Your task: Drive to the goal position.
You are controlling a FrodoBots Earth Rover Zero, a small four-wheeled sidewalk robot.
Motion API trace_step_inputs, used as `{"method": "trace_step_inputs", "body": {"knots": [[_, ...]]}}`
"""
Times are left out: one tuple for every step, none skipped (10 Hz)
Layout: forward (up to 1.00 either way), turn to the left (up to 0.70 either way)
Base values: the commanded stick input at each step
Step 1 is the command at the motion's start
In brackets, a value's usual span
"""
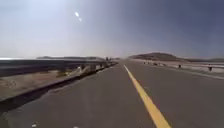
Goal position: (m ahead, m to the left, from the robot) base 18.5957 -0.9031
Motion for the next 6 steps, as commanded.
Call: {"method": "trace_step_inputs", "body": {"knots": [[0.50,0.00],[0.50,0.00],[0.50,0.00],[0.50,0.00],[0.50,0.00],[0.50,0.00]]}}
